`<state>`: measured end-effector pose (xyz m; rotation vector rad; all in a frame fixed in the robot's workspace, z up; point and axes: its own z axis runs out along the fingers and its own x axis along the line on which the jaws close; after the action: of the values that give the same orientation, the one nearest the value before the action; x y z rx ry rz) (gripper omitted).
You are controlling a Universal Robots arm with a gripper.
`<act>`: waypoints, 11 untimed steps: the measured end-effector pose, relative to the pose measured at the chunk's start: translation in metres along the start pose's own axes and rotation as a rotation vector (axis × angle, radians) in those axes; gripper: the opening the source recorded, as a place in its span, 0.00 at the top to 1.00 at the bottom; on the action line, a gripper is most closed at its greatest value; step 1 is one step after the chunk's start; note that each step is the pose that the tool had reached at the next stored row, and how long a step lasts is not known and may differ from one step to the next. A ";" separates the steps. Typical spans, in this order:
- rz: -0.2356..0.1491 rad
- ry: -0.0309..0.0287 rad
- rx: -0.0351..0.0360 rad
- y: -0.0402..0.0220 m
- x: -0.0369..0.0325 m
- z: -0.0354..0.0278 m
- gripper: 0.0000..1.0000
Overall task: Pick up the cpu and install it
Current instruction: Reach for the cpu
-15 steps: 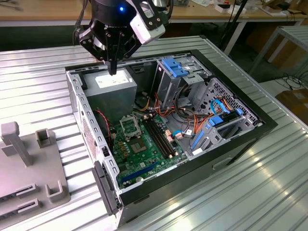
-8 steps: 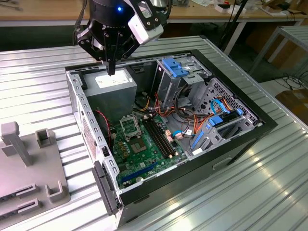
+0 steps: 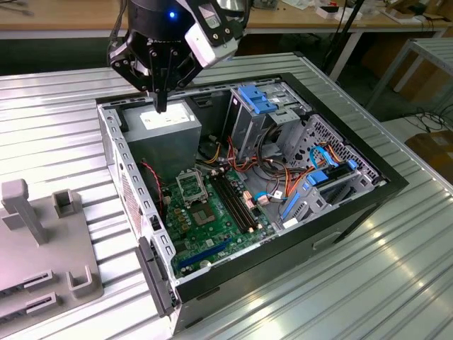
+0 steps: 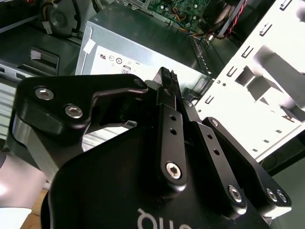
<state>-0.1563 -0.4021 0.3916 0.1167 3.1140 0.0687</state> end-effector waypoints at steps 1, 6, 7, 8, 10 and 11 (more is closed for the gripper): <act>0.000 0.0000 -0.0001 -0.0006 0.0009 0.0000 0.89; 0.000 0.0000 -0.0001 -0.0033 0.0055 0.0000 0.89; 0.000 -0.0001 -0.0002 -0.0039 0.0073 0.0000 0.89; 0.000 -0.0001 -0.0001 -0.0041 0.0081 0.0000 0.89; 0.000 -0.0002 -0.0002 -0.0044 0.0092 0.0000 0.89; 0.000 -0.0001 -0.0002 -0.0044 0.0093 0.0000 0.89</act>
<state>-0.1659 -0.4058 0.3912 0.1166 3.1139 0.0690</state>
